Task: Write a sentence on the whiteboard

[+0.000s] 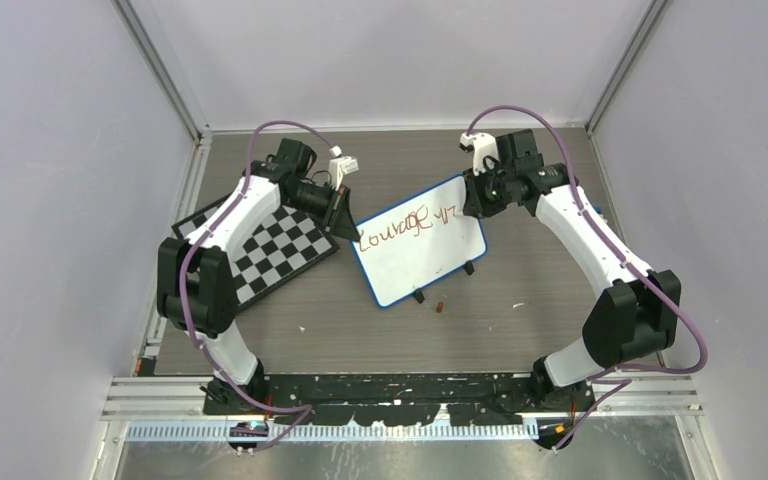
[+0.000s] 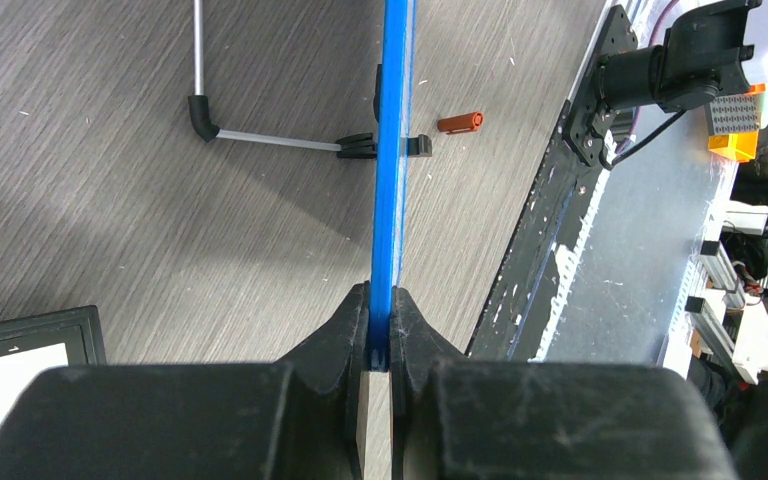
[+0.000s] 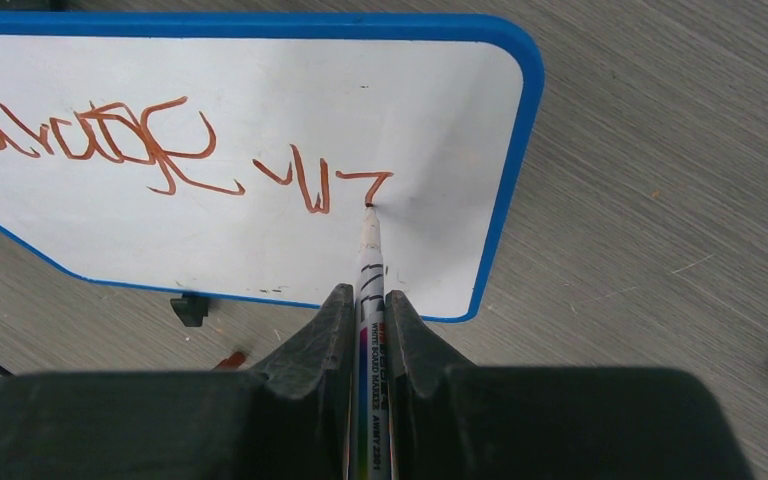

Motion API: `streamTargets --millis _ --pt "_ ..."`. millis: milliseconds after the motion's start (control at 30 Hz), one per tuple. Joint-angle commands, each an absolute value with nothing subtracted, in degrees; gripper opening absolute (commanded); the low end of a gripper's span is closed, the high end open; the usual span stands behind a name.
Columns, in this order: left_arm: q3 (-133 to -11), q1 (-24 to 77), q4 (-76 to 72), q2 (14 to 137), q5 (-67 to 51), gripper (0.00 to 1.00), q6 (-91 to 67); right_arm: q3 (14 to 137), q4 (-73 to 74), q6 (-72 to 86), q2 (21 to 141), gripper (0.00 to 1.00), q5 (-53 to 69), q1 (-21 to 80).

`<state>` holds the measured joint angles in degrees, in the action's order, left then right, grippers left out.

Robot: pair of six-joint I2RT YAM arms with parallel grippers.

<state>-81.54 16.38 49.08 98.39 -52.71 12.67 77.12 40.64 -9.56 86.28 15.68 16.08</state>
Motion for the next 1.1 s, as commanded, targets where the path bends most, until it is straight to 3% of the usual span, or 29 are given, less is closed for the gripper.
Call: streamTargets --millis 0,800,1067 --pt "-83.13 16.61 49.86 98.24 -52.01 0.0 14.5 80.92 40.64 -10.9 84.8 0.0 15.11 16.4" --pt "-84.89 17.14 52.36 99.26 -51.21 0.0 16.46 82.54 40.04 -11.03 86.72 0.0 14.82 16.46" --pt "-89.84 17.16 58.93 100.96 -50.95 0.0 21.42 86.89 44.77 -9.75 83.41 0.0 23.82 16.19"
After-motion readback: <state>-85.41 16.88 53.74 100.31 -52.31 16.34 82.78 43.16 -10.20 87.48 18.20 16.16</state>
